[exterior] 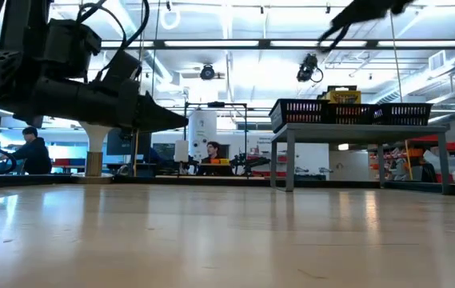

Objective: Pick & Place Office Desk Supplies
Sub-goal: Put the black spring keychain into the right black bin on the shelf

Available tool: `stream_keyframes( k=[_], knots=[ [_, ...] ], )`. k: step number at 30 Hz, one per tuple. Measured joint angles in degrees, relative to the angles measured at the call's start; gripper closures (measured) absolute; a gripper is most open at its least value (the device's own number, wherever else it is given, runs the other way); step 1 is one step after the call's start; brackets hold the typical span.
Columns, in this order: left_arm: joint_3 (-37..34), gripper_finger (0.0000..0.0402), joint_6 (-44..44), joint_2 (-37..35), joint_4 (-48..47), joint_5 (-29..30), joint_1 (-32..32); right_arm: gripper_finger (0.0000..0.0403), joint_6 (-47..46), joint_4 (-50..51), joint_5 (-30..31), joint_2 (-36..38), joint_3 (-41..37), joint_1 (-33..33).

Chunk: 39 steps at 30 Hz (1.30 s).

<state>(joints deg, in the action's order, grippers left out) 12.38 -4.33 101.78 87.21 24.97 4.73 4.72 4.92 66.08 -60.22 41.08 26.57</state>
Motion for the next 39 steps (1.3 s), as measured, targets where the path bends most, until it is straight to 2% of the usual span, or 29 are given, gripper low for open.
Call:
stream_keyframes(
  k=[3, 9, 12, 16, 21, 27, 30, 34, 39],
  knots=[
    [0.46, 0.0303, 0.28, 0.0, -0.7, 0.0, 0.02, 0.0392, -1.96, 12.35, 4.78, 6.81, 5.13, -1.27],
    [1.39, 0.0303, 0.26, 0.0, -3.33, 0.04, 0.02, 0.0392, -11.06, 35.63, 6.77, 14.91, 12.87, -9.34],
    [1.91, 0.0303, 0.41, 0.04, -4.11, 0.04, 0.02, 0.0392, -16.78, 44.87, 3.58, 16.77, 14.38, -16.87],
    [2.03, 0.0303, 0.45, 0.04, -4.56, 0.04, 0.02, 0.0393, -19.33, 50.93, -2.58, 18.53, 14.47, -28.69],
    [2.03, 0.0303, 0.47, 0.04, -4.82, 0.04, 0.02, 0.0393, -15.71, 50.52, -9.74, 18.19, 14.35, -43.65],
    [2.03, 0.0303, 0.48, 0.04, -4.82, 0.03, 0.02, 0.0393, -6.11, 39.28, -22.61, 16.13, 10.12, -59.13],
    [2.03, 0.0303, 0.72, 0.04, -4.82, -0.1, 0.02, 0.0392, -4.2, 36.75, -26.22, 13.61, 7.9, -65.21],
    [2.03, 0.0303, 0.63, 0.04, -4.82, 0.02, 0.02, 0.0369, -3.81, 35.13, -27.47, 10.97, 6.24, -68.87],
    [2.05, 0.0303, 1.04, 0.04, -4.79, 0.02, 0.02, 0.031, -3.86, 35.44, -27.34, 9.63, 6.08, -69.25]
  ],
)
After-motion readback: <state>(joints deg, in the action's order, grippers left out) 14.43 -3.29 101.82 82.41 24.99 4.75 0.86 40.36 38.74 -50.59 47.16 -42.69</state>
